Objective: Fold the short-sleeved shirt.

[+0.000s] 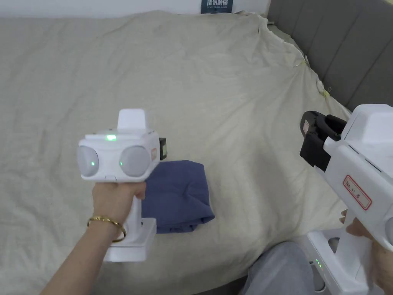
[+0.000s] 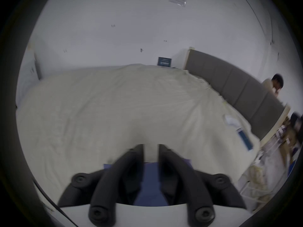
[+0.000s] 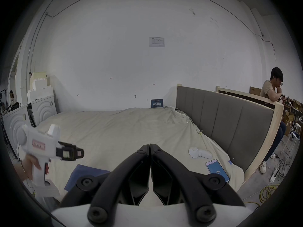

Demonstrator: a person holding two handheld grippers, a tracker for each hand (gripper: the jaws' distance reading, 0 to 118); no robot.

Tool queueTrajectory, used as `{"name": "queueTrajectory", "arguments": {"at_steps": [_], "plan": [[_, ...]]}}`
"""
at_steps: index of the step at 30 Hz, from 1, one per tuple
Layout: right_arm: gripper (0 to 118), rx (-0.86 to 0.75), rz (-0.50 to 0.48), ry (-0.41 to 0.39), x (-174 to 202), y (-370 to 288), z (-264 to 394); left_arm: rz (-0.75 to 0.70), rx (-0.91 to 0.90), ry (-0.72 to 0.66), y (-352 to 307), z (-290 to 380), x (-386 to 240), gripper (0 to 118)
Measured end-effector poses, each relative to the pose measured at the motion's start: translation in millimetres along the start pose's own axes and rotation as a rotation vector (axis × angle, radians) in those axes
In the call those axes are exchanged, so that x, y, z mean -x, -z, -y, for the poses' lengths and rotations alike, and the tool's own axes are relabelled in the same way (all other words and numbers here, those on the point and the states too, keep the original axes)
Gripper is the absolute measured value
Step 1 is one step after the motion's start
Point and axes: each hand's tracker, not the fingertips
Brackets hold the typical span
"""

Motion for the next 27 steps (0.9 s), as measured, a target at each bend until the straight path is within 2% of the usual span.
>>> {"name": "queueTrajectory", "arguments": {"at_steps": [3,7,9,14,19,21,23,27], "plan": [[0,0.003,-0.001,-0.001,0.3,1.1,0.8,0.042,0.074,-0.058,16.0,31.5,-8.8,0],[0,0.016,0.012,0.007,-3.8,0.6,4.4,0.034,0.105,-0.024,32.6,74.3,-40.0,0],[0,0.026,0.021,0.005,-8.3,0.1,6.5,0.081,0.138,-0.003,40.4,91.7,-55.5,0],[0,0.039,0.049,0.018,-18.8,-1.5,10.0,0.023,0.085,0.237,41.1,114.4,-102.1,0],[0,0.042,0.058,0.038,-22.9,-1.9,11.7,0.075,0.12,0.369,50.5,125.1,-131.8,0],[0,0.042,0.055,0.035,-23.1,-2.9,11.0,0.094,0.121,0.355,48.1,114.6,-131.8,0],[0,0.038,0.052,0.025,-22.0,-3.4,8.9,0.226,0.126,0.226,38.9,92.7,-124.7,0],[0,0.019,0.039,0.023,-17.1,-2.1,1.5,0.25,-0.076,0.126,-0.5,43.0,-97.5,0]]}}
